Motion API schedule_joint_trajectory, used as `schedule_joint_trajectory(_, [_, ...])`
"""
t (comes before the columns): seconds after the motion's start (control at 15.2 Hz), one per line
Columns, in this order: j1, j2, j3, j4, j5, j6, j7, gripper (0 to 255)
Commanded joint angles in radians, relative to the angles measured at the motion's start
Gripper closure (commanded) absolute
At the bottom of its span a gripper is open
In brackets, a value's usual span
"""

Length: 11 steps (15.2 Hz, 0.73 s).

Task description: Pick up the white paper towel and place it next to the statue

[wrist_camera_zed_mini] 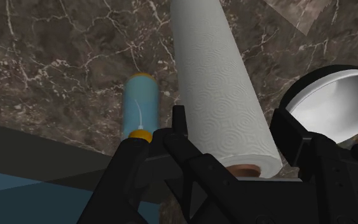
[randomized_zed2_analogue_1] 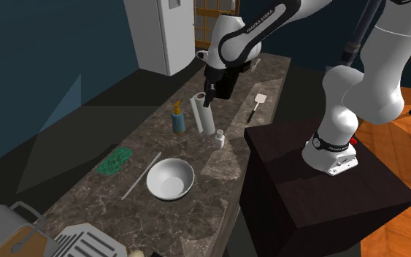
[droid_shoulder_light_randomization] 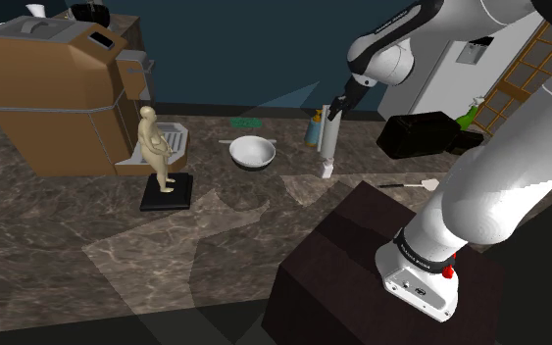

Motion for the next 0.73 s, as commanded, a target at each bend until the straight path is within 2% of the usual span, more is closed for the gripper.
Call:
schedule_joint_trajectory(0.0, [-0.006, -0.023, 0.003, 0.010, -0.036, -0.025, 0.029, 255])
schedule_joint_trajectory(0.66, [-0.038, -0.127, 0.034, 0.062, -0.162, -0.155, 0.139, 255])
